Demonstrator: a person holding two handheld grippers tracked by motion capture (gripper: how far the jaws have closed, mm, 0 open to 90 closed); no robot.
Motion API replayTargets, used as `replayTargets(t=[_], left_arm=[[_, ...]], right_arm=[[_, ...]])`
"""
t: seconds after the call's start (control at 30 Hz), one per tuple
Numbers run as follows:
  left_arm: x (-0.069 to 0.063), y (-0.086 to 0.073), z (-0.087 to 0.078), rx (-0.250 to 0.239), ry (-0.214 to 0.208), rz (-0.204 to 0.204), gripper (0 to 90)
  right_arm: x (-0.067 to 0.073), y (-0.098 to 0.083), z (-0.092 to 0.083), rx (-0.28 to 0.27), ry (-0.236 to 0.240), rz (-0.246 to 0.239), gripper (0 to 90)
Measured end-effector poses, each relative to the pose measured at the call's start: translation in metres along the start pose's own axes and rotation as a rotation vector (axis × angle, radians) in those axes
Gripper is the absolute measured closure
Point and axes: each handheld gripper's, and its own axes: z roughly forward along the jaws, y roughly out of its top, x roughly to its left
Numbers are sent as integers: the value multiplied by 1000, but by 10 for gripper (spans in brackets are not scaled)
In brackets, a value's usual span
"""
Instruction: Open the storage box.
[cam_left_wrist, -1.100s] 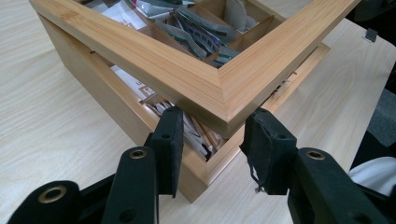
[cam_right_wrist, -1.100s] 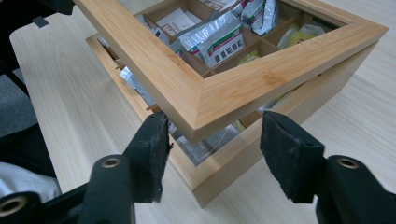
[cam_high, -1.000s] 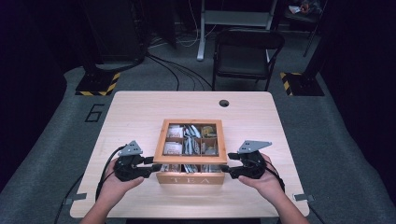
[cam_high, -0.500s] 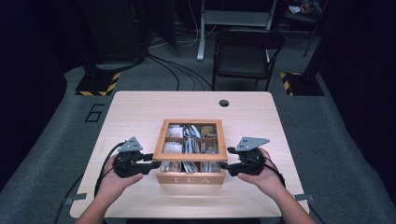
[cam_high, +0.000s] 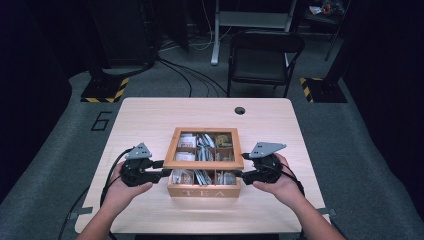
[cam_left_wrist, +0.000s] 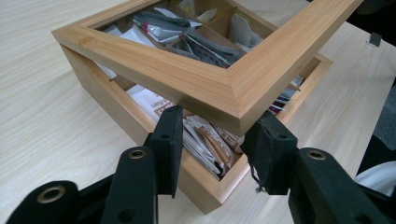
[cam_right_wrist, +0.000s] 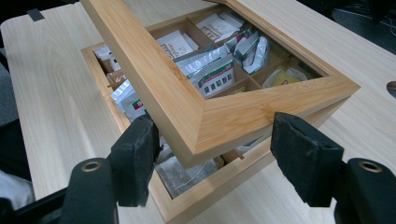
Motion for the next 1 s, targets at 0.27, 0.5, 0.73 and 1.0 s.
replayTargets(t=[0.27, 0.5, 0.73, 1.0], left_arm=[[5, 5, -2, -64, 47, 44, 436], [6, 13, -6, -88, 38, 66, 426], [3, 23, -6, -86, 46, 117, 431], [11, 34, -9, -81, 28, 114, 445]], right_arm=[[-4, 9, -4, 3, 9, 13, 342], [-11, 18, -8, -8, 25, 34, 353], [-13, 23, -10, -5, 26, 45, 361], [-19, 28, -13, -31, 37, 53, 383]])
